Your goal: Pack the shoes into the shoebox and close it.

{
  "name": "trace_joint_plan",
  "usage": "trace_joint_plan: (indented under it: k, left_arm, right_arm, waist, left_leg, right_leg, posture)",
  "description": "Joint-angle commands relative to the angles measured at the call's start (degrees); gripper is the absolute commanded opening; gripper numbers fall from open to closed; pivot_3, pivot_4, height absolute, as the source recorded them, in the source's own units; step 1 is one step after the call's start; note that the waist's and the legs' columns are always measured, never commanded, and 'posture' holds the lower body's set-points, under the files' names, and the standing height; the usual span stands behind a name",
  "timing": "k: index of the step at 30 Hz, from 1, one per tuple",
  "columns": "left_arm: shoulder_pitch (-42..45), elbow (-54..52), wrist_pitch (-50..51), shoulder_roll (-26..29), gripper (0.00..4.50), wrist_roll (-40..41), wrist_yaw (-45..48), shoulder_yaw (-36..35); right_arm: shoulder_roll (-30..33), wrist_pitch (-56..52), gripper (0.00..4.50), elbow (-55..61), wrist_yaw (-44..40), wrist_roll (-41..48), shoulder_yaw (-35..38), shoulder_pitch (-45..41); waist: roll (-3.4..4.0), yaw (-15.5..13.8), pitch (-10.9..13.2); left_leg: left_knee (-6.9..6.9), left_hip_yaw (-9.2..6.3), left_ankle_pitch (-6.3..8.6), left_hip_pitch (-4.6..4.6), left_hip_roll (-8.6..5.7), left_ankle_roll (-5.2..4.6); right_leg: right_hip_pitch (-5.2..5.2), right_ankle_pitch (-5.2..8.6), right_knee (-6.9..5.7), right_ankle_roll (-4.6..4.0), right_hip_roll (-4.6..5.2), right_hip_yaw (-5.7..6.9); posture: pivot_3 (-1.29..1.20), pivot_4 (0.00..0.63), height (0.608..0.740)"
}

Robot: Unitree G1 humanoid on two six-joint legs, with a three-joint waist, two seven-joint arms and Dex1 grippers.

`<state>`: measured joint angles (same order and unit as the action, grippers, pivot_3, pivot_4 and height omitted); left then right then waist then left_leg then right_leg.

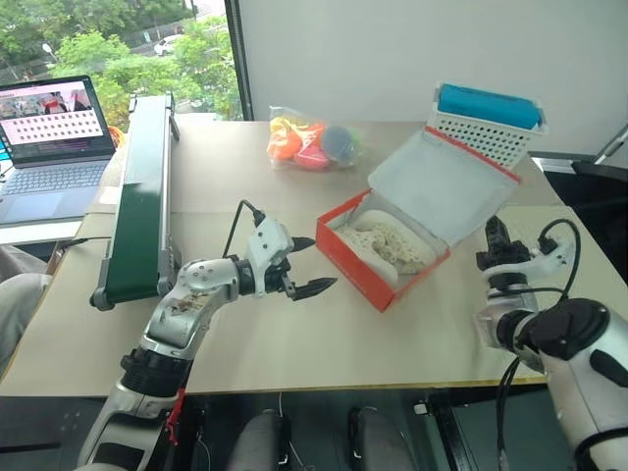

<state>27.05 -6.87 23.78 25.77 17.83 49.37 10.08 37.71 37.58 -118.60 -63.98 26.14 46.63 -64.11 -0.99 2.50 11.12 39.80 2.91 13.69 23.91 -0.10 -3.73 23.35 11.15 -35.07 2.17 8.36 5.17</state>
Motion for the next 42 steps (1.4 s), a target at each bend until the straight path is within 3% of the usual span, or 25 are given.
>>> trace_joint_plan:
  k: [1, 4, 8, 13, 16, 21, 24, 31, 37, 42]
  left_arm:
    - [1.09, -1.94, -0.81, 0.24, 4.50, -0.50, -0.27, -0.49]
    - [1.25, -1.77, -0.89, 0.27, 4.50, -0.60, -0.36, -0.55]
    - [1.38, -1.70, -0.90, 0.24, 4.50, -0.70, -0.45, -0.58]
    - [1.44, -1.79, -1.01, -0.01, 4.50, -0.99, -0.69, -0.60]
    - [1.49, -1.65, -1.17, -0.05, 4.50, -1.16, -0.79, -0.57]
    - [0.94, -2.29, -0.97, -0.03, 4.50, -1.31, -1.39, -0.78]
    - [0.60, -2.66, -0.77, -0.11, 4.50, -1.33, -1.88, -0.94]
    - [-0.26, -3.40, -0.38, -0.39, 4.50, -1.41, -3.93, -1.42]
    - [-0.88, -4.13, 0.22, -0.52, 4.50, -1.18, -6.55, -2.45]
    - [-1.50, -4.84, 0.54, -0.51, 4.50, -1.27, -7.85, -3.00]
  right_arm:
    - [0.56, -3.81, 0.04, -1.40, -12.32, -5.61, -3.70, -2.34]
    - [-0.35, -1.70, 0.04, -1.40, -22.33, -11.98, -7.58, -1.92]
    - [-1.90, 2.36, 0.04, -1.40, -27.41, -19.81, -12.33, 0.75]
    - [-4.07, 10.78, 0.04, -1.40, -17.58, -29.06, -19.66, 3.73]
    - [-3.73, 11.33, 0.04, -1.40, -14.86, -31.62, -19.40, -0.20]
    - [-1.83, 3.77, 0.04, -1.40, -24.61, -37.17, -14.63, -11.25]
    - [-1.20, 0.87, 0.04, -1.40, -25.20, -40.43, -13.93, -14.11]
    - [-4.02, 1.17, 0.04, -1.40, -9.86, -45.41, -16.69, -15.42]
    - [-6.70, 0.04, 0.04, -1.40, 7.66, -50.17, -24.63, -13.45]
    - [-8.19, -0.36, 0.04, -1.40, 13.03, -53.39, -28.72, -12.29]
  waist:
    - [0.00, 0.07, 0.00]
    - [0.00, 0.06, 0.00]
    - [0.00, -0.06, 0.00]
    - [-0.02, -0.40, -0.02]
    - [-0.18, -0.21, -0.11]
    - [-0.11, 0.17, -0.03]
    - [-0.11, -0.14, -0.03]
    - [-0.11, -0.50, -0.03]
    - [-0.11, -0.42, -0.03]
    - [-0.15, -0.26, -0.05]
  left_leg:
    - [0.00, 0.01, 0.00, 0.00, 0.02, 0.00]
    - [0.00, 0.03, 0.00, 0.00, 0.02, 0.01]
    - [0.00, 0.09, 0.00, 0.01, 0.02, 0.02]
    - [0.04, 0.10, -0.34, 0.24, -0.05, 0.60]
    - [0.04, 0.14, -0.36, 0.16, -0.03, 0.65]
    - [-0.01, 0.27, -0.37, 0.39, -0.03, 0.70]
    - [-0.06, 0.33, -0.63, 0.35, 0.01, 0.73]
    - [-0.01, 0.48, -0.53, 0.43, -0.09, 0.59]
    - [-0.03, 0.51, -0.55, 0.41, -0.08, 0.61]
    - [-0.01, 0.56, -0.55, 0.30, -0.08, 0.60]
  right_leg:
    - [0.02, 0.00, -0.01, 0.00, -0.01, 0.00]
    - [0.06, 0.00, -0.03, 0.00, -0.01, 0.00]
    - [0.10, -0.01, -0.05, 0.00, -0.01, -0.02]
    - [0.33, -0.03, -0.10, 0.02, 0.01, -0.06]
    - [0.26, -0.05, -0.08, 0.03, 0.00, -0.08]
    - [0.82, -0.22, -0.34, -0.08, -0.03, -0.28]
    - [0.97, -0.16, -0.76, -0.15, -0.08, -0.40]
    - [1.01, -0.10, -0.71, -0.08, 0.03, -0.53]
    - [1.05, -0.10, -0.76, -0.07, 0.01, -0.57]
    - [0.95, -0.10, -0.77, -0.07, -0.01, -0.63]
  posture:
    - [0.00, 0.150, 0.708]
    - [0.00, 0.150, 0.708]
    - [0.00, 0.150, 0.708]
    - [0.00, 0.150, 0.708]
    - [0.00, 0.150, 0.708]
    - [0.00, 0.150, 0.708]
    - [0.00, 0.150, 0.708]
    - [0.00, 0.150, 0.708]
    - [0.00, 0.150, 0.708]
    - [0.00, 0.150, 0.708]
